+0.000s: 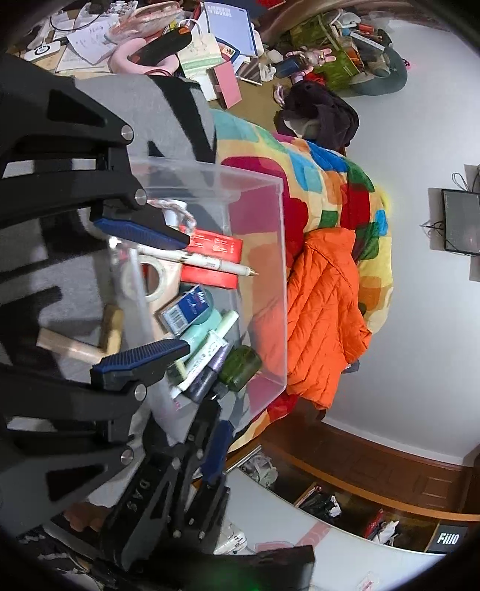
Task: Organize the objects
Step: 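Grasp the beige red-capped tube with the right gripper while the left approaches the eraser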
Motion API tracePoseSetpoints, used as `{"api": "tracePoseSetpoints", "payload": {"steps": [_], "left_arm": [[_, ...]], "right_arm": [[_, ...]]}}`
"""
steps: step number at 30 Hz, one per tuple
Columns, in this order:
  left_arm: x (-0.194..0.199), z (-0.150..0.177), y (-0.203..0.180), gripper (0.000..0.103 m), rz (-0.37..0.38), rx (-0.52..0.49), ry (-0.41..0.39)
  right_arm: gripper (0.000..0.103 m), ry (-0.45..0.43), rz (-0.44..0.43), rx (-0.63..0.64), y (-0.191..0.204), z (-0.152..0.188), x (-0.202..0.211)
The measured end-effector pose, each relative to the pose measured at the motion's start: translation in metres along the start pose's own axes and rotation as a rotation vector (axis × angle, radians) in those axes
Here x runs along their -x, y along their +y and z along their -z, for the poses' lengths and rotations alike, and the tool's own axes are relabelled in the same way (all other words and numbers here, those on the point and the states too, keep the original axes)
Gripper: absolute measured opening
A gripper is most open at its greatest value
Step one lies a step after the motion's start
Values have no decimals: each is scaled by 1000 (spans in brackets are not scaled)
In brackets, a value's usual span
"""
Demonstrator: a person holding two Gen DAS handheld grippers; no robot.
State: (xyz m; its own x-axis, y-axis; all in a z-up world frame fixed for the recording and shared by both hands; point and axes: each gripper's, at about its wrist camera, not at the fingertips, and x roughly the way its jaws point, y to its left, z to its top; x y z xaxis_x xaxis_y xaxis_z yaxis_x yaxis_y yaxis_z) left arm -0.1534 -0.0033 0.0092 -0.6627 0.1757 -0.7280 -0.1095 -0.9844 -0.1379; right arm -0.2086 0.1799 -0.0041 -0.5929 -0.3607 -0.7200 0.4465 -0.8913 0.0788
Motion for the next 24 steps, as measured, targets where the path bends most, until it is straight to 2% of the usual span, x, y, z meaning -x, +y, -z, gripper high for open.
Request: {"api": "tracePoseSetpoints", "payload": {"steps": [8, 12, 18, 24], "left_arm": [[7, 39, -12, 54, -7, -46, 49], [4, 56, -14, 54, -12, -56, 73], [-4, 79, 9, 54, -50, 5, 119], [-1, 89, 31, 54, -94, 40, 135]], "right_arm": [[32, -10, -18, 13, 5, 18, 24], [39, 11, -46, 11, 11, 33, 27], [55, 106, -92, 21, 33, 57, 5], [55, 205, -138, -23, 54, 66, -30]]}}
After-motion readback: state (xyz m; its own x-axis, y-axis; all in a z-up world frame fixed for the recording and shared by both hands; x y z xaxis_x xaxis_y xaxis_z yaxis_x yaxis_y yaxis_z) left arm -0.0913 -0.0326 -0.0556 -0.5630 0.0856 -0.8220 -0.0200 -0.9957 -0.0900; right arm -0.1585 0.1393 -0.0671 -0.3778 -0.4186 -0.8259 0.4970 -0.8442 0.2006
